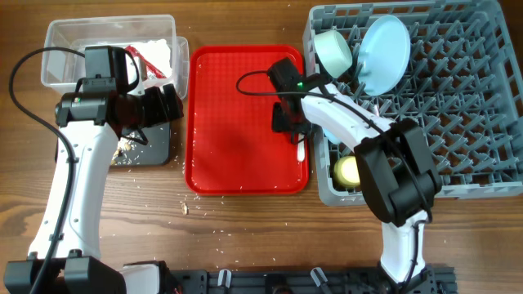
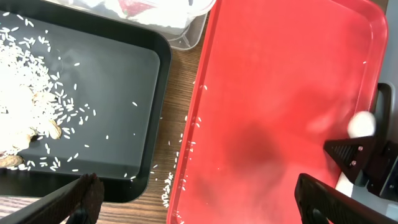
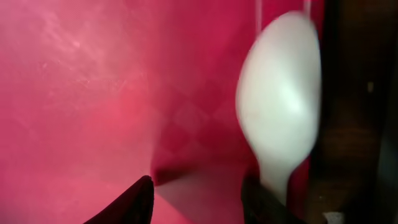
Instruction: Sort waste into correct bins and load items into the dishwasher rack
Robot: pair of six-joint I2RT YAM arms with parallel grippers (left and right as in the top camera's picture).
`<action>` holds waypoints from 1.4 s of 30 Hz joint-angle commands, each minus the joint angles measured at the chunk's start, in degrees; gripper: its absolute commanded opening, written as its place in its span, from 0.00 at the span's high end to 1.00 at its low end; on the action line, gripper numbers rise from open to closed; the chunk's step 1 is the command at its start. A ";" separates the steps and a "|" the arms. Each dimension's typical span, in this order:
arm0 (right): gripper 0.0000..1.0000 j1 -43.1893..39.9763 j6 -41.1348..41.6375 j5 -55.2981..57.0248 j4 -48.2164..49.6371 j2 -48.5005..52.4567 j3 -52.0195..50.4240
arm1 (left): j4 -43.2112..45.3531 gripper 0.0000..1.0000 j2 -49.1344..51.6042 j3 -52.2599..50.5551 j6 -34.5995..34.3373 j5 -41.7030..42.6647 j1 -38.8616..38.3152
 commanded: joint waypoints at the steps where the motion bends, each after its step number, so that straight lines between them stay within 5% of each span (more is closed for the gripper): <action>1: 0.52 0.87 -1.95 1.99 0.33 1.20 2.99 | 0.17 0.00 0.00 0.07 0.50 -0.15 0.20; 11: 0.51 0.74 -0.48 10.29 -1.88 1.60 3.45 | 0.17 0.00 0.00 0.07 0.50 -0.15 0.20; 17: 0.52 0.68 -4.72 0.24 0.79 6.49 3.50 | 0.17 0.00 0.00 0.07 0.50 -0.15 0.20; 24: 0.95 0.68 -1.75 -0.68 1.55 6.49 3.56 | 0.17 0.00 0.00 0.07 0.50 -0.15 0.20; 34: 0.96 0.68 -1.97 -3.21 1.51 6.47 4.85 | 0.17 0.00 0.00 0.07 0.50 -0.15 0.20; 39: 0.49 0.70 -10.99 -12.15 8.94 6.47 7.23 | 0.15 0.00 0.00 0.07 0.50 -0.15 0.20; 42: 0.41 0.70 -12.48 -11.32 14.25 6.60 7.23 | 0.17 0.00 0.00 0.07 0.50 -0.15 0.20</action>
